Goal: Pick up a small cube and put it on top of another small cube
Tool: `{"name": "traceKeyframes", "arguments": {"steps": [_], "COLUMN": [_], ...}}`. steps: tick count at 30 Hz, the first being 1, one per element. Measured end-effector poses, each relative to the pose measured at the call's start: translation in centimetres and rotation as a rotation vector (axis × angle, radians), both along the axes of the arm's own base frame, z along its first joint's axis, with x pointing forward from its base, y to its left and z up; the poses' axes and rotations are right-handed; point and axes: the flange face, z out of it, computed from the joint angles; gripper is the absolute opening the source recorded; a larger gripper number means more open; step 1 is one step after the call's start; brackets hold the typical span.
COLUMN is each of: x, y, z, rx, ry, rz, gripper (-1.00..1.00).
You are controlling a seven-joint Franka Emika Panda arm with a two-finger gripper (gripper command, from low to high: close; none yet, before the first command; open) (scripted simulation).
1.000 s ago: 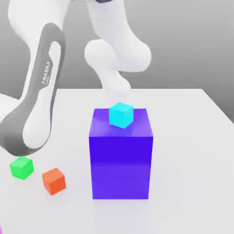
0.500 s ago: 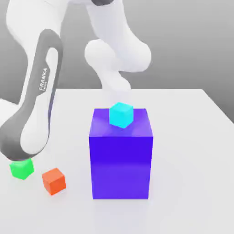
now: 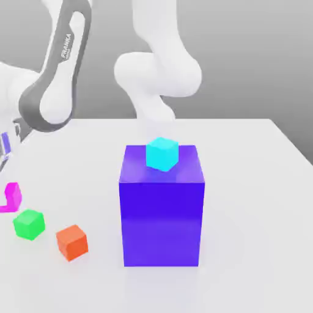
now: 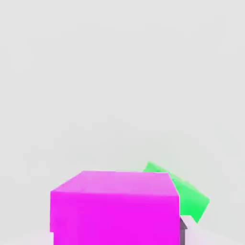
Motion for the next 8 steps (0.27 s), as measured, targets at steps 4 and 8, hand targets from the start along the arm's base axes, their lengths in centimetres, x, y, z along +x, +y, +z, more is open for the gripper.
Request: {"name": "traceKeyframes", "arguments": {"steps": [4,8], "x": [0.3,0.3], "y": [1.0,1.2], "z": [-3.7,-5.7], "rx": [0.003,0.003], "ry": [-0.004,-0.003], "rz": [0.017,0.019], "gripper": [-1.0,1.0]}}
